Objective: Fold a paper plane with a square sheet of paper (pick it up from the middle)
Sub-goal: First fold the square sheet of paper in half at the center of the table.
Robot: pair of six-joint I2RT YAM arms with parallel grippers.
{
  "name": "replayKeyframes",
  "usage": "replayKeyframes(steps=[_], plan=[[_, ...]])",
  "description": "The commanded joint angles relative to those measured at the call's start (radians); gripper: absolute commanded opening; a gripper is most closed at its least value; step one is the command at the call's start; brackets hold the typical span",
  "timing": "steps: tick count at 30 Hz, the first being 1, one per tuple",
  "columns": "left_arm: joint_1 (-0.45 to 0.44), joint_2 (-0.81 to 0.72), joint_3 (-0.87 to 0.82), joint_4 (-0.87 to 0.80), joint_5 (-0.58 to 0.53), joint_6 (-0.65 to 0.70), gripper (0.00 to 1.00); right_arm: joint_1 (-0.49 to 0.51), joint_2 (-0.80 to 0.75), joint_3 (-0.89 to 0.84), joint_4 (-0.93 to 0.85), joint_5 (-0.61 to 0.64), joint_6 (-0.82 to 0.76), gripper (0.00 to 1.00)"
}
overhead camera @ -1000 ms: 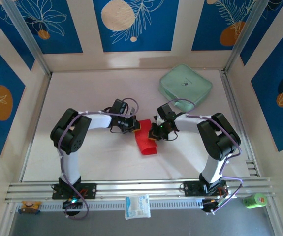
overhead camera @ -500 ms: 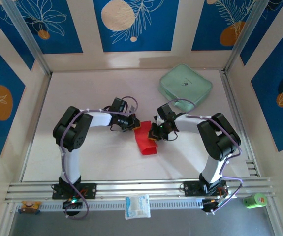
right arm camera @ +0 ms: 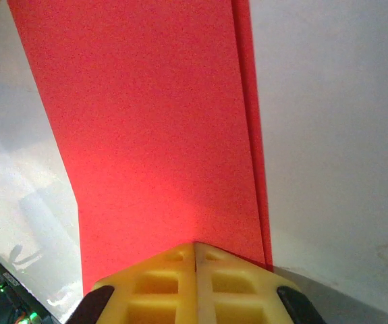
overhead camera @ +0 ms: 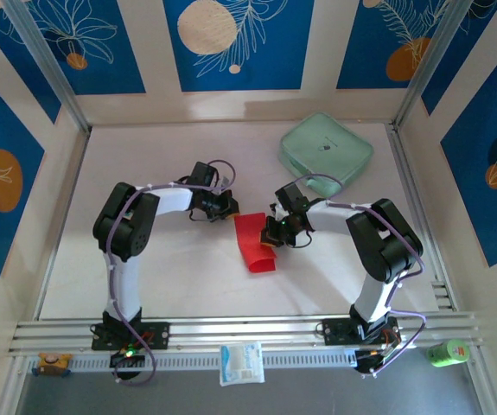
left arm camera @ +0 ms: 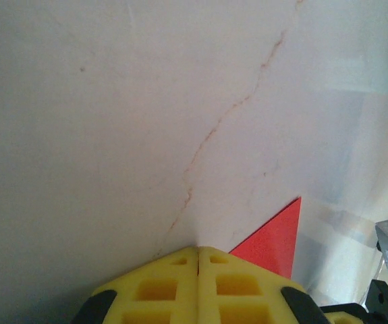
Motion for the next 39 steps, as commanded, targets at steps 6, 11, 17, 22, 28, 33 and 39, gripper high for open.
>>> replayKeyframes(steps=[6, 11, 17, 22, 28, 33, 39], plan=[[0.026, -0.122, -0.003, -0.078, -0.119, 0.006, 0.03, 0.017, 0.02, -0.051, -0.093, 0.065, 0.032, 0.0], [0.004, -0.23, -0.084, -0.031, -0.042, -0.028, 0.04, 0.018, 0.016, -0.05, -0.091, 0.068, 0.033, 0.0], [-0.09, -0.266, -0.191, 0.057, 0.071, -0.097, 0.04, 0.018, 0.014, -0.046, -0.096, 0.068, 0.028, 0.0], [-0.157, -0.266, -0.264, 0.138, 0.087, -0.147, 0.04, 0.018, 0.011, -0.043, -0.1, 0.069, 0.023, 0.0], [-0.159, -0.232, -0.302, 0.152, 0.088, -0.148, 0.04, 0.018, 0.014, -0.047, -0.094, 0.066, 0.024, 0.0], [-0.159, -0.197, -0.332, 0.107, 0.061, -0.097, 0.03, 0.018, 0.014, -0.051, -0.095, 0.066, 0.022, 0.0], [-0.157, -0.185, -0.344, 0.002, -0.008, 0.006, 0.03, 0.015, 0.013, -0.06, -0.094, 0.069, 0.023, 0.0]])
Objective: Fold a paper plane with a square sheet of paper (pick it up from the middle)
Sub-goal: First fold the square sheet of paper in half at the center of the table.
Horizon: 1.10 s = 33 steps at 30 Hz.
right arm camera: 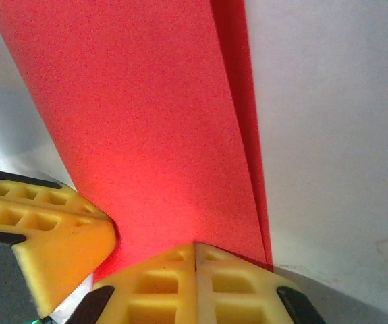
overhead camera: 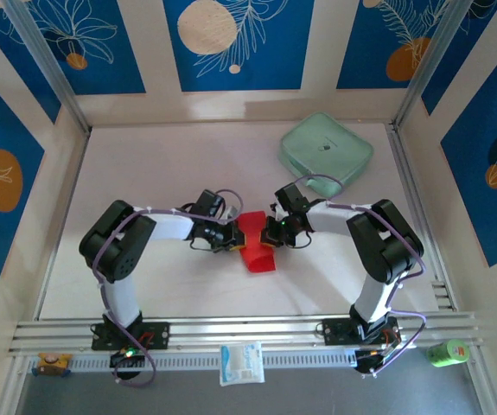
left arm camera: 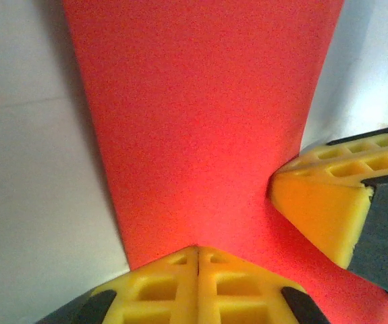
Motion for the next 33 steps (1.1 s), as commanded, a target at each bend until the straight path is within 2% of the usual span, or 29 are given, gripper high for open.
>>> replayKeyframes(steps=[1, 6, 11, 16, 21, 27, 33], plan=[[0.007, 0.01, -0.012, -0.136, -0.078, 0.097, 0.03, 0.009, 0.02, -0.051, -0.106, 0.056, 0.002, 0.0], [0.006, -0.046, -0.004, -0.14, -0.059, 0.087, 0.04, 0.007, 0.012, -0.053, -0.11, 0.059, 0.0, 0.0], [-0.005, -0.101, 0.015, -0.067, 0.003, -0.012, 0.05, 0.007, 0.011, -0.053, -0.11, 0.062, 0.003, 0.0], [-0.026, -0.103, -0.006, 0.048, 0.051, -0.093, 0.06, 0.007, 0.011, -0.053, -0.111, 0.062, 0.003, 0.0], [-0.031, -0.062, -0.047, 0.091, 0.073, -0.112, 0.05, 0.006, 0.009, -0.053, -0.114, 0.063, 0.002, 0.0], [-0.031, -0.027, -0.078, 0.046, 0.054, -0.051, 0.05, 0.006, 0.011, -0.063, -0.104, 0.063, 0.006, 0.0], [-0.03, -0.027, -0.063, -0.104, -0.019, 0.066, 0.04, 0.006, 0.013, -0.069, -0.098, 0.061, 0.011, 0.0]])
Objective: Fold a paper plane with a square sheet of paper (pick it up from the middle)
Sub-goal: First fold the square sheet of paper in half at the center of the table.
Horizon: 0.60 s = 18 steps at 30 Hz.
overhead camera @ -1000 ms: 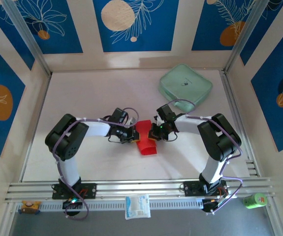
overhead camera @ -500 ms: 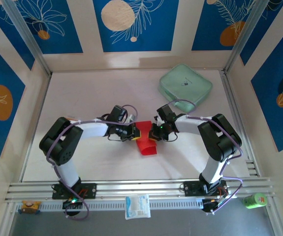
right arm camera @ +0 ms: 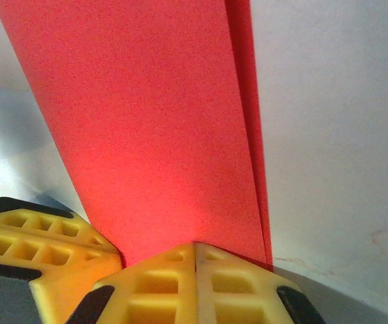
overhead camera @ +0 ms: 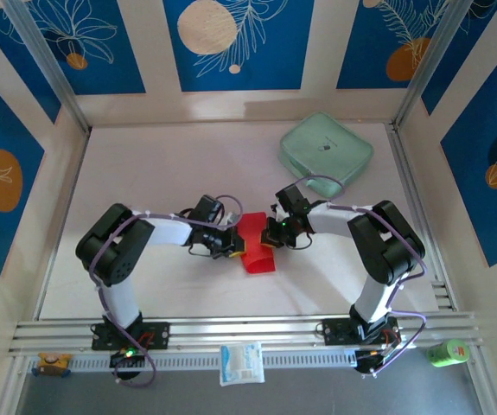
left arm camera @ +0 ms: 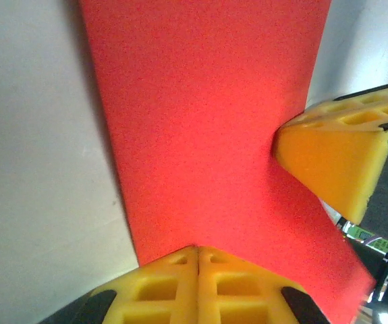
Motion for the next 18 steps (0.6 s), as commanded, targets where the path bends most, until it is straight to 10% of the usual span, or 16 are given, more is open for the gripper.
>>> replayKeyframes(steps=[1, 18], plan=[[-0.006, -0.002, 0.008, -0.167, -0.075, 0.103, 0.04, 0.006, 0.022, -0.051, -0.113, 0.063, 0.007, 0.0], [-0.025, -0.073, -0.023, 0.123, 0.044, -0.165, 0.07, 0.007, 0.021, -0.045, -0.12, 0.06, 0.007, 0.0]])
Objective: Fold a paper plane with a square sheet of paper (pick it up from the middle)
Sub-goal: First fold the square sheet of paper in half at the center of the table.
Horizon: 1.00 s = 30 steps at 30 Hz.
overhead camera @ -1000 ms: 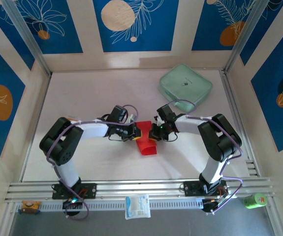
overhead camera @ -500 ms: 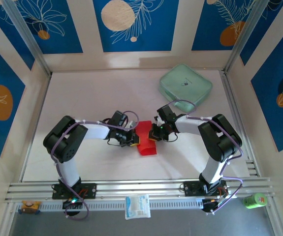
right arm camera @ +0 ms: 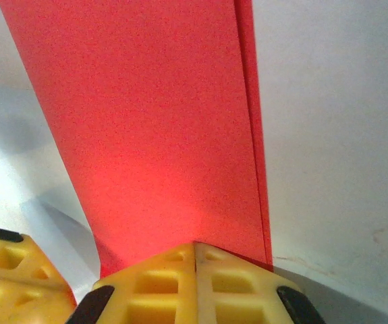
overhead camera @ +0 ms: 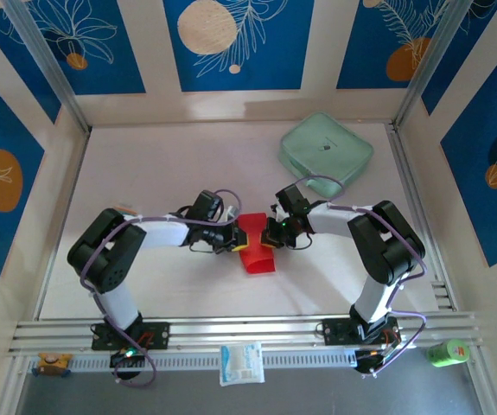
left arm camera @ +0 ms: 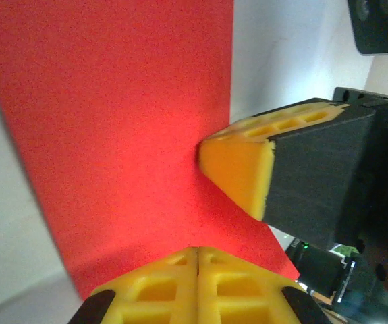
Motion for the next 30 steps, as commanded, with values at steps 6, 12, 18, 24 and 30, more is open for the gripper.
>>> replayKeyframes(steps=[6, 12, 18, 24, 30], plan=[[-0.022, 0.017, -0.059, 0.032, 0.018, -0.031, 0.07, 0.007, 0.024, -0.043, -0.12, 0.06, 0.008, 0.0], [-0.021, 0.049, -0.112, 0.03, 0.003, 0.003, 0.05, 0.007, 0.022, -0.042, -0.126, 0.064, 0.007, 0.0], [-0.02, 0.002, -0.079, -0.206, -0.093, 0.151, 0.04, 0.007, 0.016, -0.048, -0.127, 0.07, 0.009, 0.0], [-0.021, -0.072, -0.049, -0.166, -0.063, 0.077, 0.02, 0.009, 0.015, -0.045, -0.124, 0.063, 0.009, 0.0], [-0.054, -0.043, -0.063, 0.101, 0.005, -0.122, 0.0, 0.009, 0.014, -0.051, -0.115, 0.061, 0.017, 0.0]])
